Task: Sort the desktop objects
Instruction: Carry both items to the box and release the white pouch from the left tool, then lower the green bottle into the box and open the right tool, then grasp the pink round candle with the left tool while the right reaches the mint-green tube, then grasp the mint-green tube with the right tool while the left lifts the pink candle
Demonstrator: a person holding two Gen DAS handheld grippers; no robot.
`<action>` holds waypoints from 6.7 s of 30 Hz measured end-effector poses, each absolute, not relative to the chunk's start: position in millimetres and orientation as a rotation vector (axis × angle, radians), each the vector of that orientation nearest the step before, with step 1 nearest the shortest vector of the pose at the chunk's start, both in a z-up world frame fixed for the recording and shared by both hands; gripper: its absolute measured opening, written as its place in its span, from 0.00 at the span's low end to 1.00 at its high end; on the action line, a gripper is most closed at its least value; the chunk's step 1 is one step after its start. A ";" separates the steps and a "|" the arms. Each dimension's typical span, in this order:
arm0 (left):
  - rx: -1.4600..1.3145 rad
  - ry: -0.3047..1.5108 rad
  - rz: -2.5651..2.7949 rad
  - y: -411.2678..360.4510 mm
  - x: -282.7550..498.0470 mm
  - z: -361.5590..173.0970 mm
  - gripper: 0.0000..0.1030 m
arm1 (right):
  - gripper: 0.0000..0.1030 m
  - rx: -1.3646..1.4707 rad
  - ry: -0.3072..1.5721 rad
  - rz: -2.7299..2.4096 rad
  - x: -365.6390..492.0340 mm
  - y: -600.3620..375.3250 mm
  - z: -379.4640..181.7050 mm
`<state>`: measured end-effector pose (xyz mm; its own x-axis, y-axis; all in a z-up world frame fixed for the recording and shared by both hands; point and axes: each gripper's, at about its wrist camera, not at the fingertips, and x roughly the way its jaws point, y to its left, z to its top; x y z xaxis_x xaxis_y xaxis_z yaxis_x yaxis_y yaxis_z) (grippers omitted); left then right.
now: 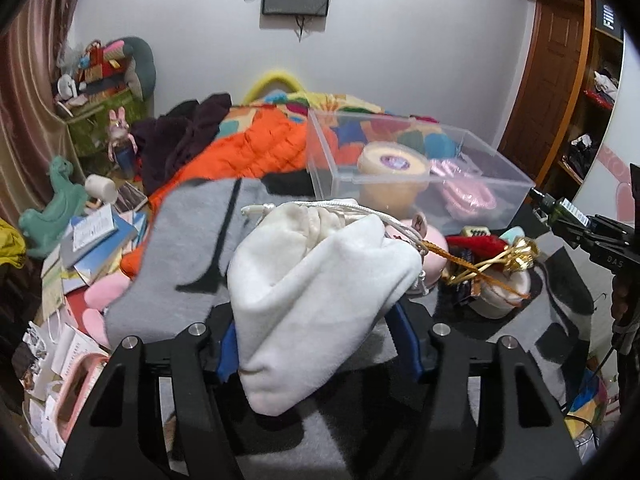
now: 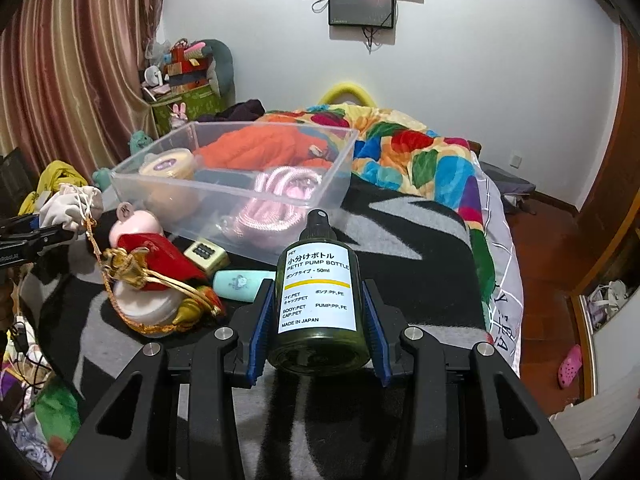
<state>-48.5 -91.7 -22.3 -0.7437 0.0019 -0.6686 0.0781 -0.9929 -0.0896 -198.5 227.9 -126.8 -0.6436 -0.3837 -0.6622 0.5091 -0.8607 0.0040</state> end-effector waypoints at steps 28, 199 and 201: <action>0.880 0.210 -3.027 -75.9 -70.5 36.1 0.60 | 0.37 0.805 0.112 -2.436 -186.0 226.1 -101.7; 1.224 0.139 -2.929 -36.1 -113.1 -61.9 0.61 | 0.20 1.007 0.199 -2.443 -178.2 185.5 -167.6; 1.218 0.125 -2.930 -35.8 -107.5 -61.8 0.61 | 0.19 1.010 0.216 -2.423 -174.1 186.2 -169.9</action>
<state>-107.5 -35.8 -61.8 -0.7053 0.0615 -0.7062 -0.0010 -0.9963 -0.0858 -174.1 186.2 -169.9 -0.5982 -0.3881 -0.7010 0.5062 -0.8612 0.0448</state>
